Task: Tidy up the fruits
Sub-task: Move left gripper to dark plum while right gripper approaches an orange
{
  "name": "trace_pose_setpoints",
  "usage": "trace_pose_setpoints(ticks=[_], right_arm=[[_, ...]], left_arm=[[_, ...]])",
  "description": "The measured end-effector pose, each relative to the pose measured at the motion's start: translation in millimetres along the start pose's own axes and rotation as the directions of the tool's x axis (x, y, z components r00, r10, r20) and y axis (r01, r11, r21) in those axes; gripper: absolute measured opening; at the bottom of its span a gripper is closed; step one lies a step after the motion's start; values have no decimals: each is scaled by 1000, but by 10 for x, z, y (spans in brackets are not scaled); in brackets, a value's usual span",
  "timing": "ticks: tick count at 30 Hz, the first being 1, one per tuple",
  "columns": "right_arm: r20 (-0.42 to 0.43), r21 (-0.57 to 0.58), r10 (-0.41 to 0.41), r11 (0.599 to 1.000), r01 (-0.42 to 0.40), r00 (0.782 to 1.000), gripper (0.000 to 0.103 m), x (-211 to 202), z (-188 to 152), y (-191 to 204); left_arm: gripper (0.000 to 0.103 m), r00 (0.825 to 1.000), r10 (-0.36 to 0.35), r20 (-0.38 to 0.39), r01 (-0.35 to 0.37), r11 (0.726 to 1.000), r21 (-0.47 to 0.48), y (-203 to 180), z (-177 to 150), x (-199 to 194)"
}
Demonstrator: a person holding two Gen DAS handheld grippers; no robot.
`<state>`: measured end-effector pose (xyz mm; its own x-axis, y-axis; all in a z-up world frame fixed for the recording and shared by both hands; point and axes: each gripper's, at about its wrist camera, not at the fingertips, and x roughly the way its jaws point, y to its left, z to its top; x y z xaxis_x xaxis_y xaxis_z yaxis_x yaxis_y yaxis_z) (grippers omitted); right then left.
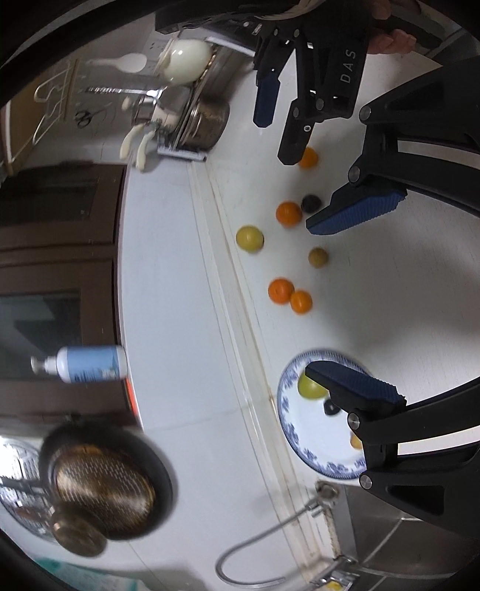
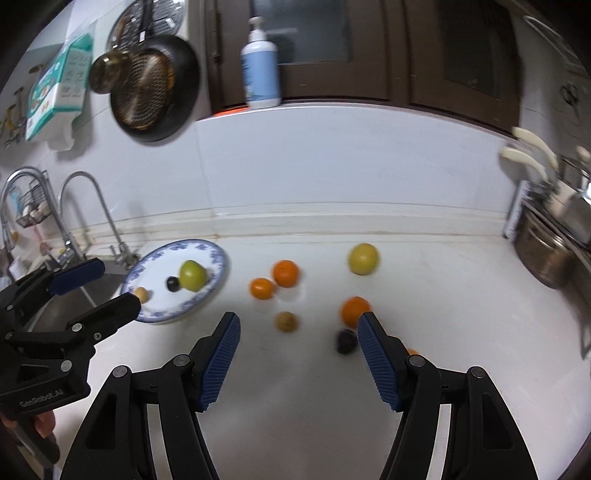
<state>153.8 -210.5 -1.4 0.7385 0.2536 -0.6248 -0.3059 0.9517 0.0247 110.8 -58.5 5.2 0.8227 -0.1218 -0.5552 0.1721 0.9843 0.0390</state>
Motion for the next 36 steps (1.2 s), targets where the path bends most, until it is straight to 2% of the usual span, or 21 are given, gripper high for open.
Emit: trace_pose_setpoints(ticks=[8,16,22,29,36], right_arm=[[-19,44,-63,997,64,998,67,-66,-141,-386],[-60,70,-93,993,97,994,67,32,-276,-666],[-89,65,-84,994,90,992,67,175,-335,-777],[-137,56,-85,994,93,987,66,402,-415,-880],[-182,51,-79,995,90,980,66,623,-497,-975]], left_arm=[[70,997,-80,-3,80,995,60,-376,25,202],[70,985,-165,-43,169,976,135,-655,33,501],[69,966,-238,-99,253,949,187,-794,39,815],[68,951,-271,-148,298,931,211,-887,-21,1182],[61,939,-274,-207,319,919,232,-967,-84,1511]])
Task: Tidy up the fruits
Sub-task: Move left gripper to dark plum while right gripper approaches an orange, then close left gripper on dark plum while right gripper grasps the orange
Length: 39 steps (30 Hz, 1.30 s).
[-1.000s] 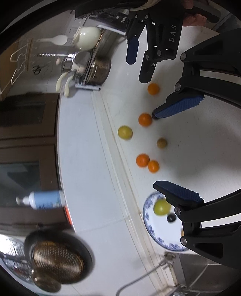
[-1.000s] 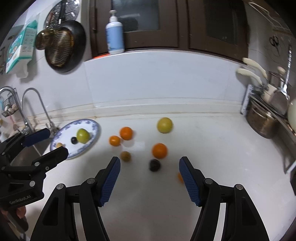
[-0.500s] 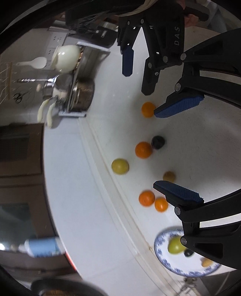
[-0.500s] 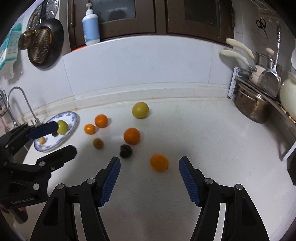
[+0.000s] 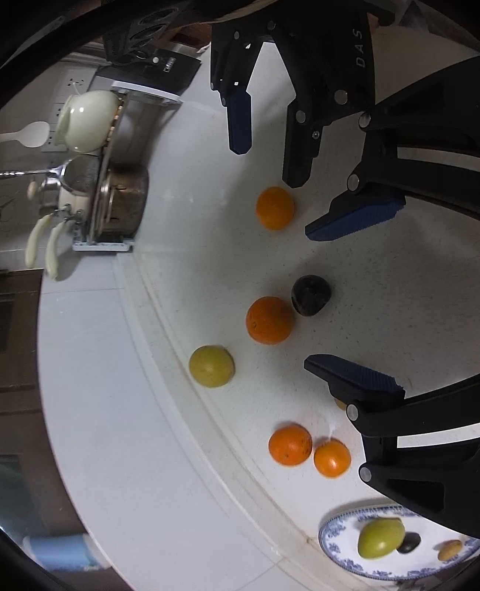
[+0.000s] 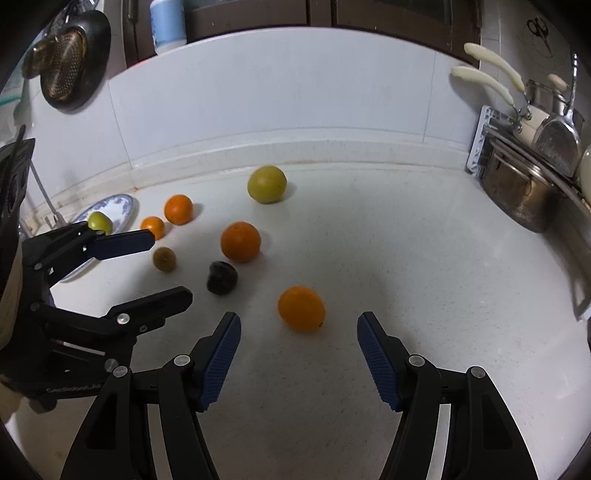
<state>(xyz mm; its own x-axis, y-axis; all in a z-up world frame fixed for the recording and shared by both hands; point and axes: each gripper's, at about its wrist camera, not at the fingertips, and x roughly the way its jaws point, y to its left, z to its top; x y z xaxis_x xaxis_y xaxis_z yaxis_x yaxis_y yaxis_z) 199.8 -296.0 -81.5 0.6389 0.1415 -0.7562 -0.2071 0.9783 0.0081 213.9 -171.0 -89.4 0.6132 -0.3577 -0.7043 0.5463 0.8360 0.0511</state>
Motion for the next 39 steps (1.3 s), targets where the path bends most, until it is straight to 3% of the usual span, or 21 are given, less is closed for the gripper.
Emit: trace_pose_setpoints(ticks=[5,21,27,39], right_arm=[[-29,10,18,1000,-18,999,61,164,-21,-65],[-76,-5,71,997,-72,995,47,462,36,-108],[-75,-13,99,995,-100,992,36,492,53,-64],[-17,1,113,994,-113,993,36,235,93,16]], left_arm=[[58,999,-11,-39,11,1000,-5,24,30,181],[30,993,-53,-105,46,997,-66,52,106,454],[30,992,-65,-104,54,993,-106,103,91,433],[30,999,-4,-33,0,992,-129,118,79,56]])
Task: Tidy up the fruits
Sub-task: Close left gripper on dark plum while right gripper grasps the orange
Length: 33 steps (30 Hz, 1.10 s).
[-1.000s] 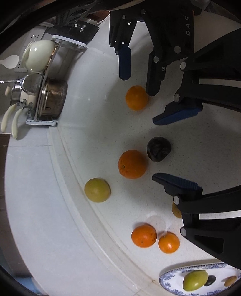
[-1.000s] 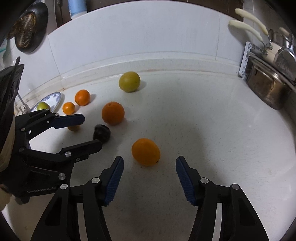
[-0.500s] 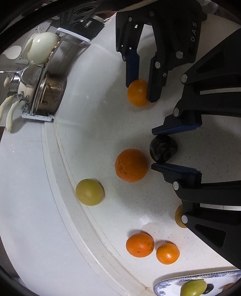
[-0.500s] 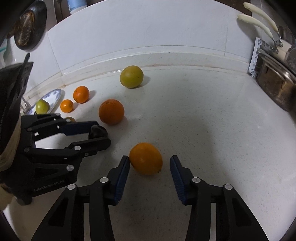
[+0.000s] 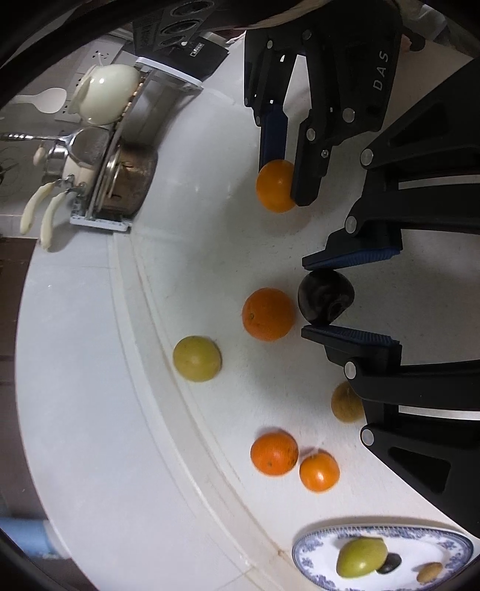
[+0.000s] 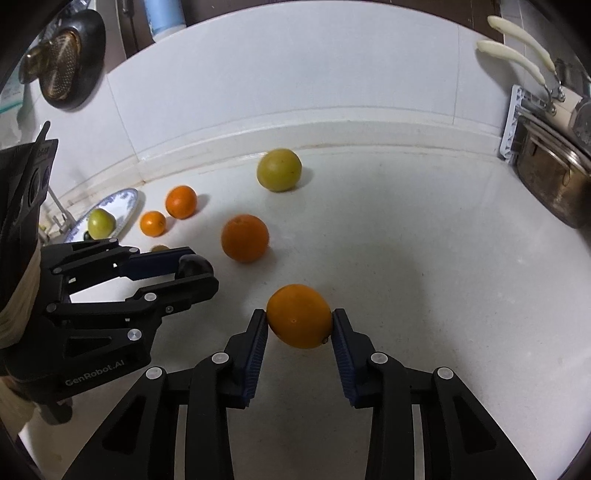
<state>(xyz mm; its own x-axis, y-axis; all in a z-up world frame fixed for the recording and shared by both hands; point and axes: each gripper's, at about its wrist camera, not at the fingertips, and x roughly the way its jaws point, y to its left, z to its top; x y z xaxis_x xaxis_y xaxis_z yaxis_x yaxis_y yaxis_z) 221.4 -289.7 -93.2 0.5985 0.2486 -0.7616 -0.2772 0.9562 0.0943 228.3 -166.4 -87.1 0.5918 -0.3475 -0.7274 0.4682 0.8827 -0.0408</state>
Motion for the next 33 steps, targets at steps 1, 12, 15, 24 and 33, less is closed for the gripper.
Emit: trace_pose_setpoints(ticks=[1,12,15,24,33], right_arm=[[7,-2,4,1000,-4,1000,36,-33,7,22],[78,-33,29,999,-26,997,36,-330,70,312],[90,-45,37,998,-33,995,36,-391,85,401],[134,-96,79,993,-67,988,36,-584,160,768],[172,-147,130,984,-105,976,36,-683,263,1172]], left_arm=[[30,1000,2,3,-2,1000,-8,14,-1,-39],[30,996,68,58,-63,995,-74,129,-72,-499],[30,993,91,82,-83,992,-90,167,-102,-637],[30,979,151,137,-132,981,-142,374,-234,-1067],[30,963,216,159,-184,963,-197,639,-395,-1405]])
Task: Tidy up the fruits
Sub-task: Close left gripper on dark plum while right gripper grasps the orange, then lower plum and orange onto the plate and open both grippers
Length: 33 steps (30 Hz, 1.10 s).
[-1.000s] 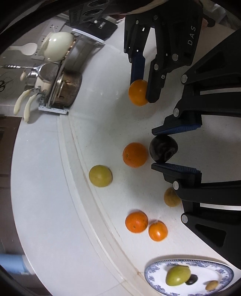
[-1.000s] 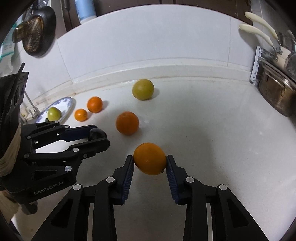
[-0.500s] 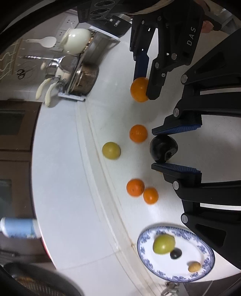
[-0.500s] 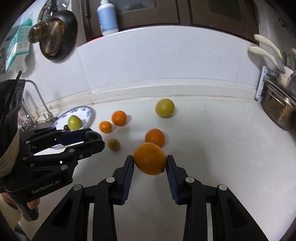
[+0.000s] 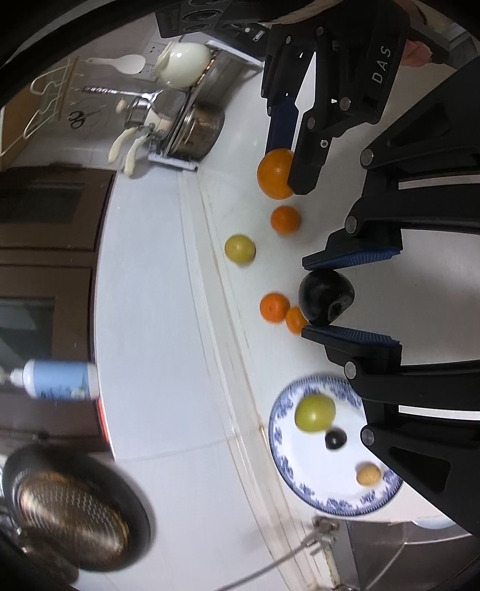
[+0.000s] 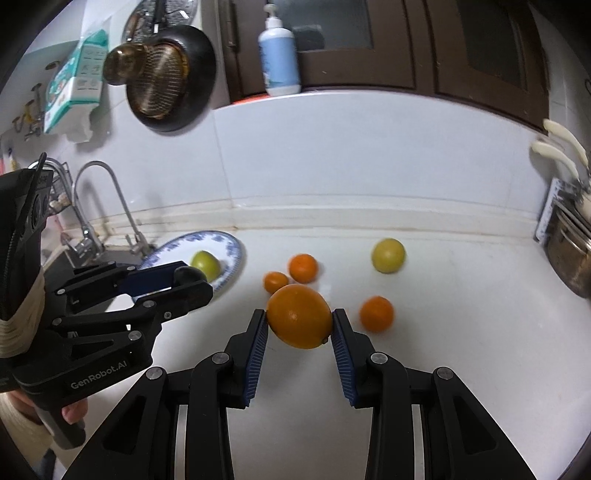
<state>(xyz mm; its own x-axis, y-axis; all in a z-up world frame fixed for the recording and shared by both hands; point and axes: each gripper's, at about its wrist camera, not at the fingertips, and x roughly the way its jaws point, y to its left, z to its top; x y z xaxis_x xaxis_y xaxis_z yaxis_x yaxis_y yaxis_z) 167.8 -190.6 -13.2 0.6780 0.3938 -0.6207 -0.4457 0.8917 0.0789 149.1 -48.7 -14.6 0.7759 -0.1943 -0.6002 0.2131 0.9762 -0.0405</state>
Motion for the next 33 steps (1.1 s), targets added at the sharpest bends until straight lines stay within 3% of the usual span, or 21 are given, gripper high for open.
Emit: trace_pose_setpoints(ticks=[20,33], right_arm=[[-6,-84,126,989,-126,992,36,316,181,852],[-57,-128,170,976,-176,984,36,739,237,1317]], left_arm=[[30,993,120,2,-120,987,-106,819,-246,-371],[30,980,191,-49,-195,973,-127,1336,-428,-310]])
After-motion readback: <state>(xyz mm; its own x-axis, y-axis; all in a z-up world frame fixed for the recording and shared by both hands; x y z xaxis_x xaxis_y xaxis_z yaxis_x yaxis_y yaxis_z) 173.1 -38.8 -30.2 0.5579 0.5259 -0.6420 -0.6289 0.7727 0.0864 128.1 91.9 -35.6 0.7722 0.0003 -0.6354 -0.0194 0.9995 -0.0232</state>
